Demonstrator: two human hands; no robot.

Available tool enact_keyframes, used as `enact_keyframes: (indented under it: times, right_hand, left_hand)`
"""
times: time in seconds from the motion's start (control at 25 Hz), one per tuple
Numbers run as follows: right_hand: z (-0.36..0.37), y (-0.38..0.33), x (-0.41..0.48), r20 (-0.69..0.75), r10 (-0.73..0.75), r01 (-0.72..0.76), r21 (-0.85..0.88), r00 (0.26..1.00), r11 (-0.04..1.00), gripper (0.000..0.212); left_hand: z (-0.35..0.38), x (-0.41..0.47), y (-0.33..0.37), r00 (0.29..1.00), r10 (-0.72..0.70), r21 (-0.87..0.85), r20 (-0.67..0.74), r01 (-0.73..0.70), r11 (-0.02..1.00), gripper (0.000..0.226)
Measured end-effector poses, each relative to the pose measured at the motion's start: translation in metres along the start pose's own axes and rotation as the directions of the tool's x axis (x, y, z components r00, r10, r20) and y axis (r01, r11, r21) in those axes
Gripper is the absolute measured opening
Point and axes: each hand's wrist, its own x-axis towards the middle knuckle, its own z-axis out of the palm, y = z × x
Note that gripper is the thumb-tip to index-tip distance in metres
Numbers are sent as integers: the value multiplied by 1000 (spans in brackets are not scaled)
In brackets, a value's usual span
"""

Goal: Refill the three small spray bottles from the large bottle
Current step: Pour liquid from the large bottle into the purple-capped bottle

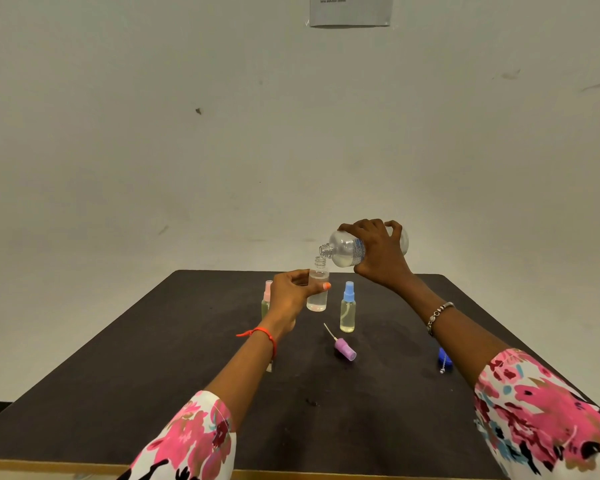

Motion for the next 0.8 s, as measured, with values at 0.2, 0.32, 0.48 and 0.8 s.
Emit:
enact_keyframes:
  times: [0.2, 0.32, 0.48, 0.8]
  right_hand:
    - [0, 0, -1, -3, 1, -1, 0, 1000, 1000, 66]
    - [0, 0, -1, -4, 4, -4, 0, 1000, 1000, 66]
    - [-1, 0, -1, 5, 4, -4, 1, 1000, 1000, 67]
    - [0, -1, -2, 4, -2, 2, 1, 1000, 1000, 67]
  left_hand:
    - [-1, -2, 0, 1000, 12, -27, 16, -12, 1000, 46]
    - [-1, -2, 0, 1000, 6, -18, 13, -6, 1000, 47]
    - [-1, -1, 0, 1000, 8, -14, 15, -8, 1000, 47]
    - [-2, -2, -1, 1000, 4, -8, 14, -4, 1000, 49]
